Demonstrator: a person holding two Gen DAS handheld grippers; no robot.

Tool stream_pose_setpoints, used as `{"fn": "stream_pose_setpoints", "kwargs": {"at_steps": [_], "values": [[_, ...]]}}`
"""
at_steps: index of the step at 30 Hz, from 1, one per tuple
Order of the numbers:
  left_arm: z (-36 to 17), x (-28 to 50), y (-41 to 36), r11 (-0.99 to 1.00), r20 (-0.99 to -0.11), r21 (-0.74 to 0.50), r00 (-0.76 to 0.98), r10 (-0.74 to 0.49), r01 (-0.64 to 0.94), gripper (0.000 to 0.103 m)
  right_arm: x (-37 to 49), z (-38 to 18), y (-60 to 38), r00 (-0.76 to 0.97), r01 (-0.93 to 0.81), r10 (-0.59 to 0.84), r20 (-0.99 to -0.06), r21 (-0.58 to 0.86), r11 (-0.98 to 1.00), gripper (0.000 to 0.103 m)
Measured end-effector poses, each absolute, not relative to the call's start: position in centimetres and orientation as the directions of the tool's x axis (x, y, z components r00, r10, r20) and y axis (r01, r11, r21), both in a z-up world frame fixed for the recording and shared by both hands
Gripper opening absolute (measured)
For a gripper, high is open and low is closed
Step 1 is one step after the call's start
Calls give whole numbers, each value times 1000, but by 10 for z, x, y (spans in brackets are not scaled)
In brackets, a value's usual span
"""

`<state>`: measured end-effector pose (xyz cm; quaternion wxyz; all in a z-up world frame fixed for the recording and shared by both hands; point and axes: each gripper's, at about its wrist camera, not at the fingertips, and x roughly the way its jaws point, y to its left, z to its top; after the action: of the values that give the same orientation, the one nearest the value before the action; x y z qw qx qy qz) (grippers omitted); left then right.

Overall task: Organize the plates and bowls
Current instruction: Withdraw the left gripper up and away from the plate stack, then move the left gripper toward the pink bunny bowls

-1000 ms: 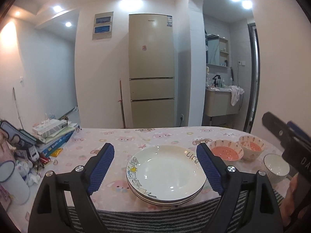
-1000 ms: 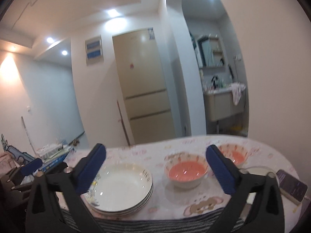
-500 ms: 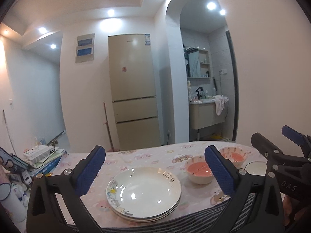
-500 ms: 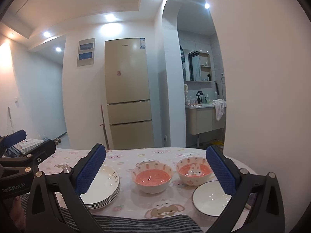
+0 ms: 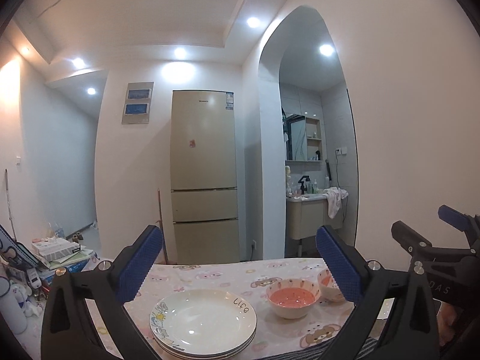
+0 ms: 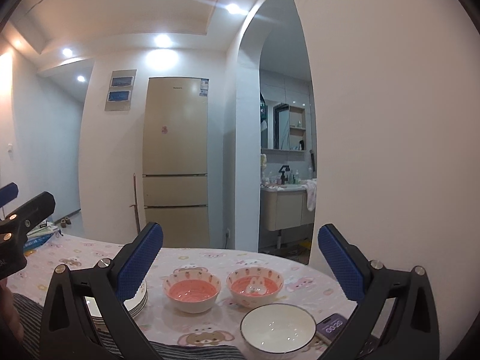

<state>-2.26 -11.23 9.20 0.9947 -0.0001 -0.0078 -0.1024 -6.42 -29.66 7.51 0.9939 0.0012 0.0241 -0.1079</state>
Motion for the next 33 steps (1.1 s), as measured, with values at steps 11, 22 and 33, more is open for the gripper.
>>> {"fn": "stream_pose_setpoints", "kwargs": {"at_steps": [11, 22, 33], "values": [[84, -20, -112, 977, -39, 15, 976, -212, 213, 103, -77, 79, -312, 936, 348, -344, -74, 61, 935, 103], [97, 20, -125, 948, -207, -59, 926, -317, 311, 103, -54, 79, -336, 944, 263, -251, -213, 32, 964, 101], [156, 95, -151, 943, -300, -55, 895, -329, 328, 103, 22, 126, -392, 929, 95, -11, -370, 210, 973, 69]]}}
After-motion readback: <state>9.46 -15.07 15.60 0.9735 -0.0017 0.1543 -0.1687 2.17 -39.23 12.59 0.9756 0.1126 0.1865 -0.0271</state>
